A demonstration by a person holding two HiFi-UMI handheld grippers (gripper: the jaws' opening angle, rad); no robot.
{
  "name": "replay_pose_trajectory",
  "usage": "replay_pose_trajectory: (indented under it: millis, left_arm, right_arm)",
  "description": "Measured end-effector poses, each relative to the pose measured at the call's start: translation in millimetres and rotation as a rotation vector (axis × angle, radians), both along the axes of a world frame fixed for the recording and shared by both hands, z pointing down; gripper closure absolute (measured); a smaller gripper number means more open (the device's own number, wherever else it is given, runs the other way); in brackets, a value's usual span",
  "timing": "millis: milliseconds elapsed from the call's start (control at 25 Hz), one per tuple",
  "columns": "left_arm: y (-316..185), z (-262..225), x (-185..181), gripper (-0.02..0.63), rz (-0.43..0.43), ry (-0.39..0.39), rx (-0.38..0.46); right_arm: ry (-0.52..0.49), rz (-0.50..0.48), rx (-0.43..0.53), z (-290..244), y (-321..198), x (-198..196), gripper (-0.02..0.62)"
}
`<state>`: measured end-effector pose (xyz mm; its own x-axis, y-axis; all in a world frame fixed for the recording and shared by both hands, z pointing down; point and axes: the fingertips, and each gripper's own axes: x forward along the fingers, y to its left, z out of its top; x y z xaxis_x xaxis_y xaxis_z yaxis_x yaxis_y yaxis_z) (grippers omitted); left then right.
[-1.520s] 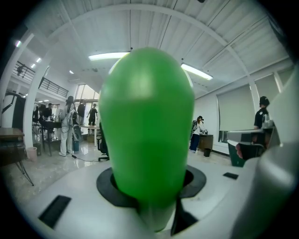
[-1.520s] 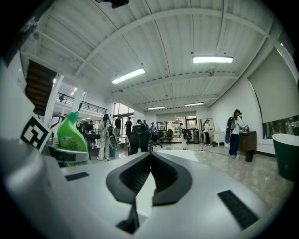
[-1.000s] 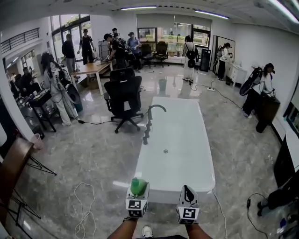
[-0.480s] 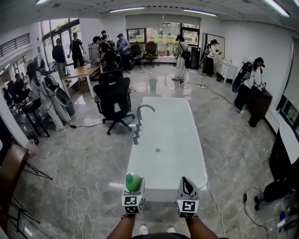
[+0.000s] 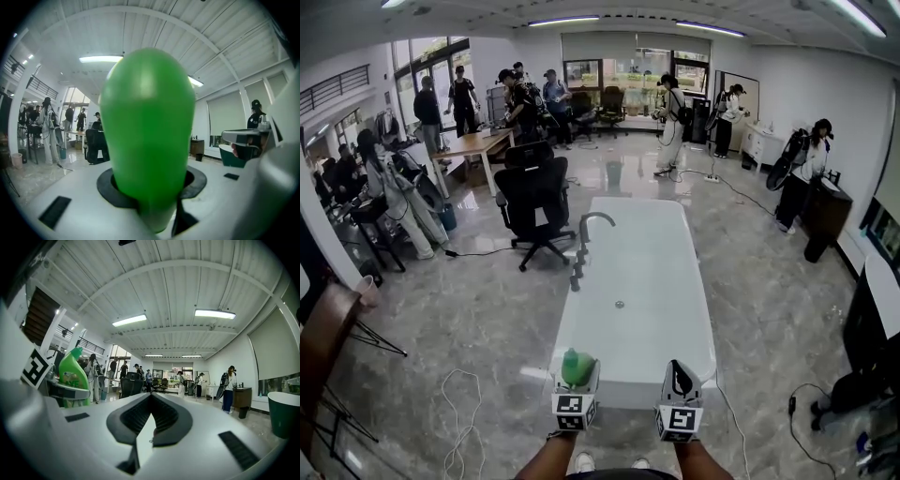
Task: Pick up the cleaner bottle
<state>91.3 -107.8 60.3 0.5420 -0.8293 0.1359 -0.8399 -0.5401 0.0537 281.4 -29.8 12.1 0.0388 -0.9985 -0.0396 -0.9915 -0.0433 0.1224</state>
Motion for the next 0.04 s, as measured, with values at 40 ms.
replay_pose_trajectory:
  millis: [40]
  left_arm:
    - [3.5, -1.2, 3.0, 0.426, 0.006, -0.004, 0.002]
  right_arm:
    - [0.0, 0.002, 0.0, -0.9, 3.3, 1.5, 0.578]
